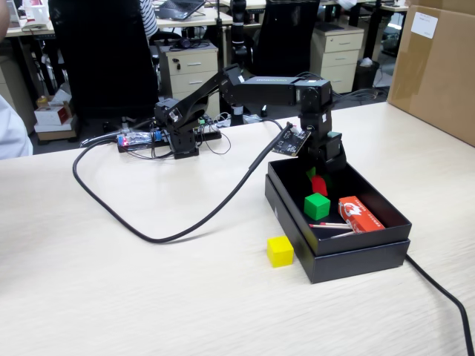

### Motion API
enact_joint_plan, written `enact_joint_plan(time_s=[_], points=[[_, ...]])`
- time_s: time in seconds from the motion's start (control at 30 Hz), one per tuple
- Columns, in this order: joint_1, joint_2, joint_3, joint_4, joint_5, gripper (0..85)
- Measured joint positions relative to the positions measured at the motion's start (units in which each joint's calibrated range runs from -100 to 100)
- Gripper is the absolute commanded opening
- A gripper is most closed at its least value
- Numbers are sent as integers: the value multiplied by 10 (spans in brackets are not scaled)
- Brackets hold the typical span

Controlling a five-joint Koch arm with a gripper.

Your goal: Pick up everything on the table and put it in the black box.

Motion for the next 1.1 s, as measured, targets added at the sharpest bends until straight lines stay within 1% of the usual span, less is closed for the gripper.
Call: enact_joint_plan(time_s=[0.07,0.13,0.23,0.33,0.43,0.53,0.67,0.8,1.0,1.1], points=[[0,0,-14,0,0,384],[0,-3,-18,-1,0,430],[0,-60,-42,-1,0,431],[-5,-172,-42,-1,1,430],[-28,-283,-41,-2,0,430],[-61,-333,-41,-4,0,431],[-102,-333,-43,-5,-3,465],[-131,-304,-61,-5,-8,465],[-139,-168,-60,-5,-10,467],[-139,-84,-23,-6,-10,467]])
